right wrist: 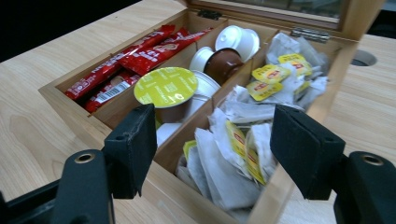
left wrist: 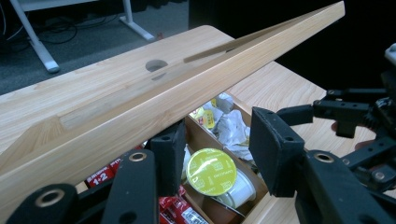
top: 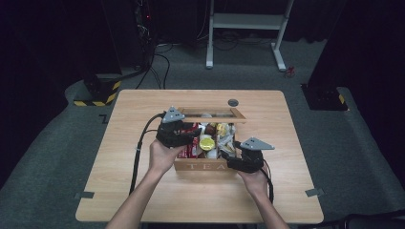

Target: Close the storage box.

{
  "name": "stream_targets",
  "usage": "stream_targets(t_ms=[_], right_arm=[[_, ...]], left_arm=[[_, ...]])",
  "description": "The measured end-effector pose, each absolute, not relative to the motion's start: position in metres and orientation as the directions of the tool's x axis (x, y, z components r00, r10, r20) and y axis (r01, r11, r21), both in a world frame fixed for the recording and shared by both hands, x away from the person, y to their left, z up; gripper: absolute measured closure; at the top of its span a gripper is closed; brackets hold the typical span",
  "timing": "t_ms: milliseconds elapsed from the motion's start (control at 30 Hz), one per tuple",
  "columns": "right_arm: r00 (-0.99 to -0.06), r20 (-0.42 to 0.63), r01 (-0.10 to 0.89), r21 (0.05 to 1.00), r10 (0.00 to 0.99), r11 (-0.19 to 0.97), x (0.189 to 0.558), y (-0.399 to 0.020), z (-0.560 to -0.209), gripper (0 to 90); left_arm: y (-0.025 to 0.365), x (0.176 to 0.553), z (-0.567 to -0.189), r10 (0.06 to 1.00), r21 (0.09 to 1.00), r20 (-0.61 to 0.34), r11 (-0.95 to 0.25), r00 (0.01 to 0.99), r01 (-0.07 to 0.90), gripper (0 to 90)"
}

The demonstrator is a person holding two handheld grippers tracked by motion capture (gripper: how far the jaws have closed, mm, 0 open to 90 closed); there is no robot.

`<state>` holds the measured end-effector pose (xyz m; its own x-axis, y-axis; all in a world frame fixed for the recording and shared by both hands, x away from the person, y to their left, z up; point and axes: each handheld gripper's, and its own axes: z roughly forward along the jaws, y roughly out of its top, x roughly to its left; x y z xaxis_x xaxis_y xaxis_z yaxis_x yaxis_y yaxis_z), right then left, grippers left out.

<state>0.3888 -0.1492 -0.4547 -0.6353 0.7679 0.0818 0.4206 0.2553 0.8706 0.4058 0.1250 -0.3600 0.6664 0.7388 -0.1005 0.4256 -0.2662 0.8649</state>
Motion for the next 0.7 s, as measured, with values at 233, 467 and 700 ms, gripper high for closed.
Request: stream_targets(t_ms=[233, 467, 700], right_arm=[[-0.653, 0.096, 0.44, 0.855, 0.751, 0.274, 0.398, -0.138, -0.459, 30.6], [-0.673, 0.071, 0.422, 0.854, 0.736, 0.304, 0.402, -0.124, -0.455, 30.6], [-0.693, 0.06, 0.427, 0.837, 0.718, 0.342, 0.407, -0.108, -0.455, 30.7]], left_arm=[[0.127, 0.409, -0.357, 0.739, 0.864, -0.115, -0.255, 0.664, 0.433, 54.7], [0.127, 0.412, -0.353, 0.744, 0.862, -0.108, -0.26, 0.66, 0.435, 53.5], [0.127, 0.415, -0.352, 0.747, 0.862, -0.112, -0.254, 0.655, 0.438, 53.3]])
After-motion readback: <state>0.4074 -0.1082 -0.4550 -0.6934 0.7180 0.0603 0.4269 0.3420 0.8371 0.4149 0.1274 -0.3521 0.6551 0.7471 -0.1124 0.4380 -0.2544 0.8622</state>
